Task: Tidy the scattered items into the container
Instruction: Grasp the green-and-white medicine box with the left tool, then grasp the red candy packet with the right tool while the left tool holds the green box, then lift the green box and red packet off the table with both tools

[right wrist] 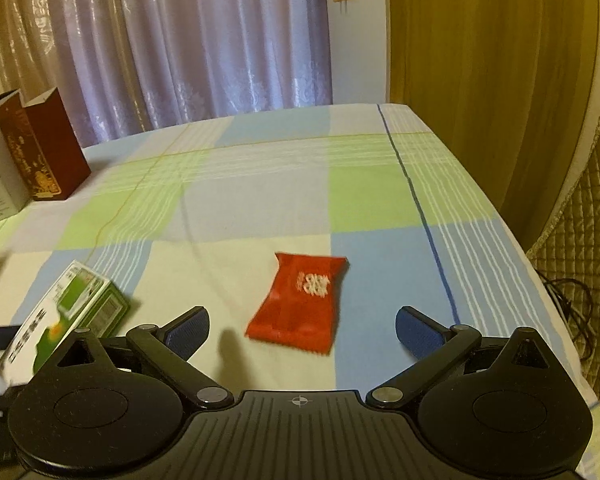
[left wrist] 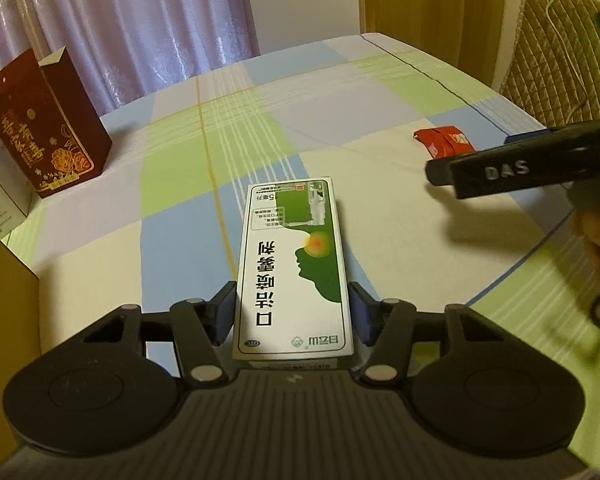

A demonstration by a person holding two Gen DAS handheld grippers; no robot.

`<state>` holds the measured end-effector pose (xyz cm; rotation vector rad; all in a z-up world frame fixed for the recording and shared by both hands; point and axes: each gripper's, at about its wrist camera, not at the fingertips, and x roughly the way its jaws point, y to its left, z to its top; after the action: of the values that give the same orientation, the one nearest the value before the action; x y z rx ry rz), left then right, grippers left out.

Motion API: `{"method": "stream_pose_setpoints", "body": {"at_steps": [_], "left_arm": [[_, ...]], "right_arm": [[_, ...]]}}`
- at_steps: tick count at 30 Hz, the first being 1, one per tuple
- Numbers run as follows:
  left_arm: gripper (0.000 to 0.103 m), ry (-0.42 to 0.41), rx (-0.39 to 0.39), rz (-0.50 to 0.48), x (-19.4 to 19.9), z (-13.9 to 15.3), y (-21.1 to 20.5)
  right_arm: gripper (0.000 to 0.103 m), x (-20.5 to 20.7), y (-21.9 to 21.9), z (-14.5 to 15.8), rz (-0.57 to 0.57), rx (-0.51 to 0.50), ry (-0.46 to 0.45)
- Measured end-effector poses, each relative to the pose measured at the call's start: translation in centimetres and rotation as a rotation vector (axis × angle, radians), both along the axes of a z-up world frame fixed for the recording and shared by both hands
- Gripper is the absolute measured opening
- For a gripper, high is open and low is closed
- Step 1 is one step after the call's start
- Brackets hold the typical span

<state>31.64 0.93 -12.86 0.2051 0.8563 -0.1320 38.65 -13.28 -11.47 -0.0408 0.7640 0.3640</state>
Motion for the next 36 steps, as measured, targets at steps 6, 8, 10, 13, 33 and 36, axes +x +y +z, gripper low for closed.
{"method": "stream_pose_setpoints", "body": {"at_steps": [6, 8, 10, 13, 33, 36], "left_arm": [[0.055, -0.003, -0.015, 0.006, 0.3, -0.1, 0.2], [0.055, -0.006, -0.009, -0.003, 0.3, -0.1, 0.1], [0.054, -0.004, -0.015, -0.004, 0.3, -0.1, 0.2], [0.052, -0.002, -0.015, -0.006, -0.1, 0.0, 0.1], [0.051, 0.063, -0.033, 0.024, -18.8, 2.5, -3.0], [0.052, 0.060, -0.039, 0.037, -21.2, 2.7, -2.9]], "right_arm": [[0.091, 1.2, 1.0, -0.3, 0.008, -0.033, 0.004], [0.083, 1.3, 1.1, -0.3, 0.010, -0.051, -0.005], [0.069, 1.2, 1.3, -0.2, 0.022, -0.079, -0.017], [0.042, 0.7, 1.1, 0.0, 0.036, -0.102, -0.016], [0.038, -23.0, -3.2, 3.1, 0.129, -0.090, 0.093], [0.038, -25.7, -3.2, 3.0, 0.130, -0.103, 0.096]]}}
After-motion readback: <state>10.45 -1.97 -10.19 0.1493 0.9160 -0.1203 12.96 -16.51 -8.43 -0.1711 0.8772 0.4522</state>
